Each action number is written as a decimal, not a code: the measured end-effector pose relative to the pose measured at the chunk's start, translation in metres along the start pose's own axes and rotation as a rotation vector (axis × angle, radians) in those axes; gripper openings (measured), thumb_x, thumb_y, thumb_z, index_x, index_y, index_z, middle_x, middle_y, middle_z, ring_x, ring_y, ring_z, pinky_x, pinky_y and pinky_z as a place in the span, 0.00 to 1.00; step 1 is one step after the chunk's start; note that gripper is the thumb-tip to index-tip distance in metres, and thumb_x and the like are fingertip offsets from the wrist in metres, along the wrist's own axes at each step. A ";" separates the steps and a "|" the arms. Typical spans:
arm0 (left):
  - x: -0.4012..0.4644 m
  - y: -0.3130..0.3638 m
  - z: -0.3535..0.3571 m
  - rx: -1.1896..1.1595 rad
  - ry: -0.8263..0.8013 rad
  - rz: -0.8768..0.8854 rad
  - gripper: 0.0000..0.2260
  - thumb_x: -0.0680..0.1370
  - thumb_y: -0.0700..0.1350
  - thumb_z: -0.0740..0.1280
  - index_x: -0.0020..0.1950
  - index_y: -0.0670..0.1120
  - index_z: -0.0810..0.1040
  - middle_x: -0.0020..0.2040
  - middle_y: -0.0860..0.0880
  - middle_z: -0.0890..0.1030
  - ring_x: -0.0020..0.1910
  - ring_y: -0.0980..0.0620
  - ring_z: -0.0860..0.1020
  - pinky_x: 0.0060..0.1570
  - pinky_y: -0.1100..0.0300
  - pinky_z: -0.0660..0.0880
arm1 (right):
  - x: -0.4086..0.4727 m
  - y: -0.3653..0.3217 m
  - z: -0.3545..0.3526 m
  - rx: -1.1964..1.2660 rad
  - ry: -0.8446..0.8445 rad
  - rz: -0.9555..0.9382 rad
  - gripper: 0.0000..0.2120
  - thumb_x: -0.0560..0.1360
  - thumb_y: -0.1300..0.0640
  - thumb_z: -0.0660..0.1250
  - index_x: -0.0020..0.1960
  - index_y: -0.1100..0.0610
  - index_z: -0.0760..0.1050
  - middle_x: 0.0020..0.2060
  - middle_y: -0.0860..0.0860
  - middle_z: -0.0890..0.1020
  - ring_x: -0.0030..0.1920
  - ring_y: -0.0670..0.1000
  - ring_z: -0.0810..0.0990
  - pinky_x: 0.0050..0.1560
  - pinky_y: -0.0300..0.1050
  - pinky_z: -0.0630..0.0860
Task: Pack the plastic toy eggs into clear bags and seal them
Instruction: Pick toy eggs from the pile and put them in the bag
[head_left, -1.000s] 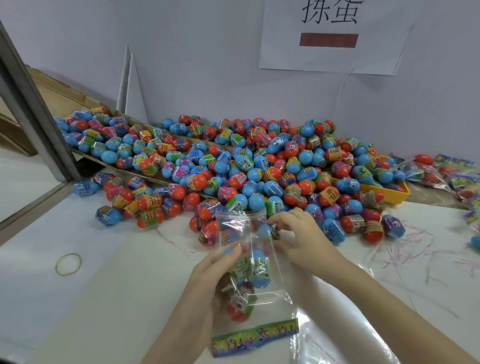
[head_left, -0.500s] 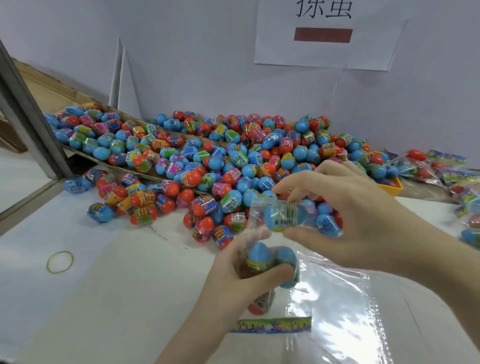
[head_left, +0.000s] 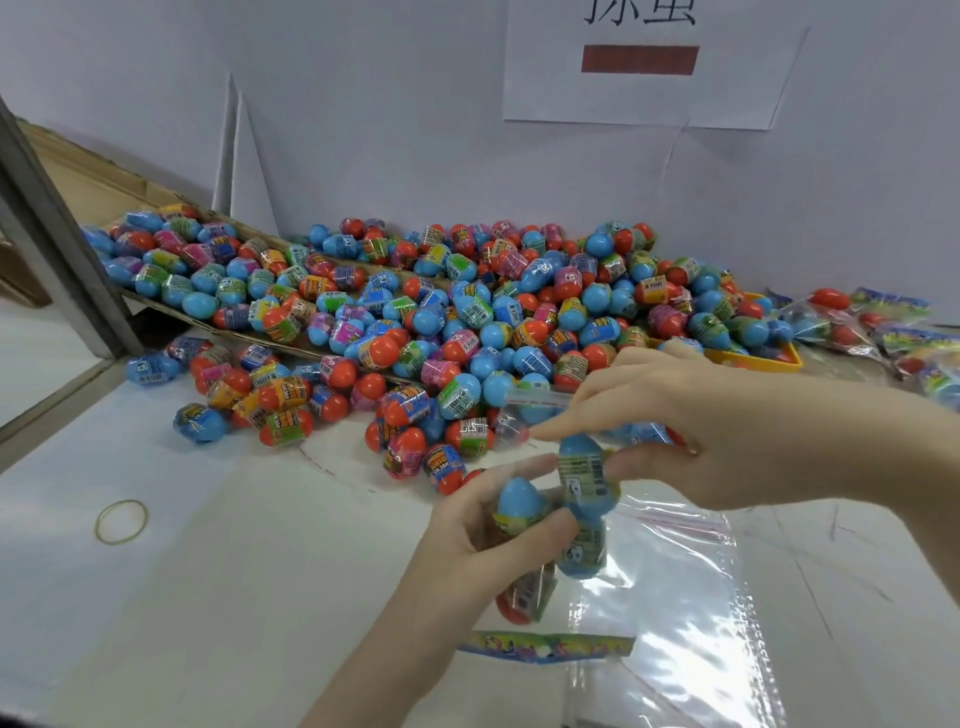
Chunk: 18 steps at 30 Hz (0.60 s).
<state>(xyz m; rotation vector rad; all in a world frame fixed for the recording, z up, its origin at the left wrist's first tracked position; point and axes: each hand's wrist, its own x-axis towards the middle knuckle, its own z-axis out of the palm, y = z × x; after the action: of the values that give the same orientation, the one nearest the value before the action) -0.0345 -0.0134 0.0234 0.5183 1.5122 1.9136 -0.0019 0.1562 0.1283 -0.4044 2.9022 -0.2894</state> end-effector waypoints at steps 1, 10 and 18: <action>0.001 -0.001 -0.001 -0.022 0.003 0.003 0.23 0.59 0.48 0.76 0.53 0.51 0.79 0.45 0.51 0.85 0.43 0.55 0.83 0.40 0.66 0.77 | -0.004 -0.001 -0.002 0.026 -0.022 0.020 0.20 0.78 0.54 0.59 0.65 0.34 0.64 0.53 0.34 0.70 0.52 0.38 0.60 0.54 0.34 0.51; 0.000 0.002 -0.002 0.011 -0.046 0.023 0.19 0.63 0.42 0.76 0.52 0.48 0.79 0.41 0.50 0.85 0.40 0.55 0.82 0.38 0.66 0.76 | -0.002 -0.003 -0.005 0.114 0.133 0.045 0.12 0.73 0.54 0.66 0.54 0.40 0.76 0.43 0.36 0.75 0.49 0.40 0.67 0.51 0.25 0.59; 0.000 -0.001 0.005 -0.007 -0.031 0.088 0.20 0.62 0.41 0.72 0.54 0.46 0.79 0.39 0.51 0.84 0.38 0.57 0.82 0.37 0.67 0.76 | 0.005 -0.011 -0.005 0.021 0.014 0.042 0.14 0.71 0.52 0.70 0.41 0.34 0.70 0.41 0.35 0.75 0.47 0.33 0.62 0.48 0.31 0.54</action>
<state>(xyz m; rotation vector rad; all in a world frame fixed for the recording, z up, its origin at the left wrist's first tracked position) -0.0310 -0.0100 0.0234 0.6179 1.4849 1.9684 -0.0046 0.1448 0.1347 -0.3382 2.9149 -0.3179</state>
